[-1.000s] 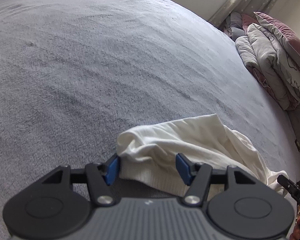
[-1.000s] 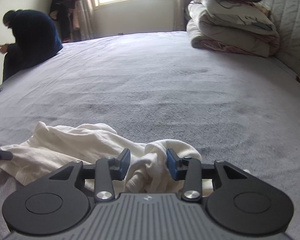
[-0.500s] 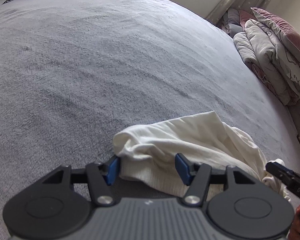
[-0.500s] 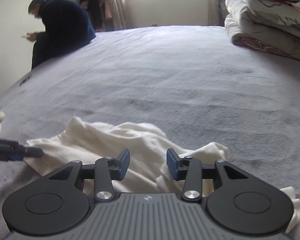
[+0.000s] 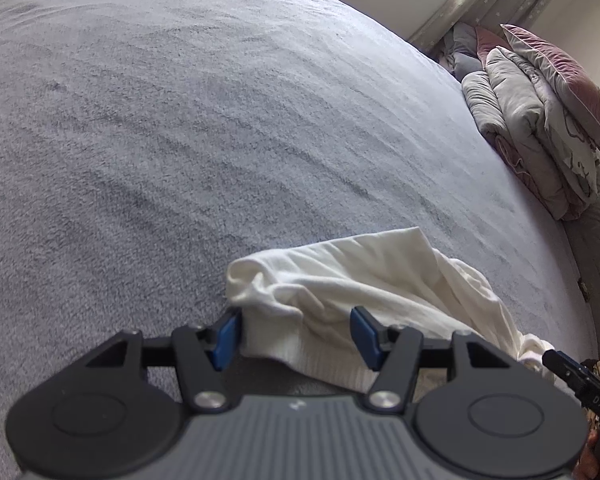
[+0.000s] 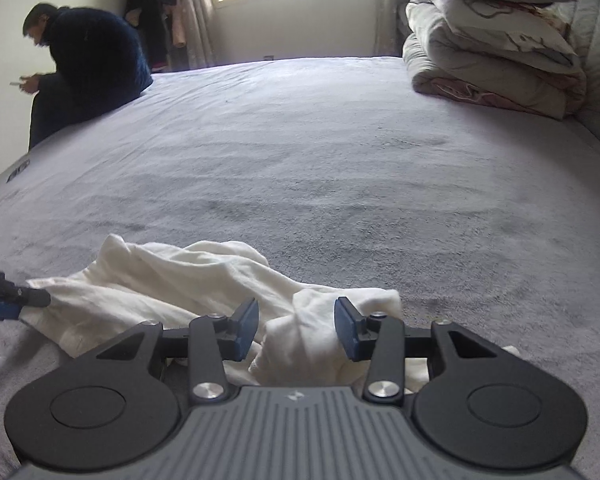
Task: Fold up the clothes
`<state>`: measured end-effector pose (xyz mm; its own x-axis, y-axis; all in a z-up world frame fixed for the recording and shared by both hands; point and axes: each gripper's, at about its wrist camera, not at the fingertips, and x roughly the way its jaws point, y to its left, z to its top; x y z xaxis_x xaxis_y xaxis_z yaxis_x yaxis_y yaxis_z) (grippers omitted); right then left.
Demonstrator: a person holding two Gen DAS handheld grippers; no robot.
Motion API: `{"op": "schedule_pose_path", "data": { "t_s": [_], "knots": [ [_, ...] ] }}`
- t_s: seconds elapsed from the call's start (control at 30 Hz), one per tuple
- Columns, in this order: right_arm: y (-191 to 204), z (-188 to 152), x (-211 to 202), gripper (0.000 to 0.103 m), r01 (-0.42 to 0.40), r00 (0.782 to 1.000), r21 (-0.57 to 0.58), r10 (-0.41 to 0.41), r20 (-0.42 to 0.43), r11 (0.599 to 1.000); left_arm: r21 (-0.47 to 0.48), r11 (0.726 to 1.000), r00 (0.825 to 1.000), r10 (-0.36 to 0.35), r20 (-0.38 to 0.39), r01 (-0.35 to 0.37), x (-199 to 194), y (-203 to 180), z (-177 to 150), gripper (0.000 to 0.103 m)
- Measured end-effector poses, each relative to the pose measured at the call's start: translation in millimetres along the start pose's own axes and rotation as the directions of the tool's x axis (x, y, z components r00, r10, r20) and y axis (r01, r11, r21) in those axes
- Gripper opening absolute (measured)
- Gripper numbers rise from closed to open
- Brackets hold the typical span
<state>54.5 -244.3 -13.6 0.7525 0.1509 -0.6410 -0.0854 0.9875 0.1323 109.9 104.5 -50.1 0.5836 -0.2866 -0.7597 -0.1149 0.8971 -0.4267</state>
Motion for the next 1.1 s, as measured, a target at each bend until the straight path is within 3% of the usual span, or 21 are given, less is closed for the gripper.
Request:
{"op": "schedule_pose_path", "data": {
  "t_s": [0.23,0.4,0.53,0.8,0.87,0.93,1.03,1.1],
  "knots": [
    [16,7,-1,0.045,-0.035,0.999,-0.028,0.036,0.037,0.999,-0.017,1.0,1.0,0.002,0.003,-0.002,1,4,2,0.06],
    [36,5,16,0.045,-0.1,0.995,-0.038,0.1,-0.004,0.994,-0.026,1.0,1.0,-0.007,0.0,0.007,1,6,3,0.058],
    [54,-2,30,0.045,-0.102,0.994,-0.1,0.099,-0.034,0.99,-0.033,0.999,1.0,-0.011,-0.007,0.01,1,8,5,0.052],
    [64,-6,61,0.045,-0.077,0.996,-0.127,0.07,-0.064,0.989,-0.037,0.999,1.0,-0.01,-0.011,0.009,2,9,5,0.051],
    [64,-6,67,0.041,-0.055,0.997,-0.13,0.048,-0.057,0.99,-0.032,0.999,1.0,-0.007,-0.012,0.007,2,9,5,0.05],
    [62,-6,69,0.017,-0.024,0.999,-0.134,0.018,-0.045,0.991,-0.031,1.0,1.0,-0.001,-0.01,0.001,3,9,5,0.048],
    [59,-5,65,0.002,0.008,1.0,-0.126,-0.01,-0.022,0.992,-0.037,0.999,1.0,0.013,-0.005,-0.014,3,11,5,0.04],
    [56,-4,58,0.003,0.023,1.0,-0.113,-0.023,0.002,0.993,-0.048,0.999,1.0,0.02,-0.002,-0.021,3,12,6,0.028]
  ]
}}
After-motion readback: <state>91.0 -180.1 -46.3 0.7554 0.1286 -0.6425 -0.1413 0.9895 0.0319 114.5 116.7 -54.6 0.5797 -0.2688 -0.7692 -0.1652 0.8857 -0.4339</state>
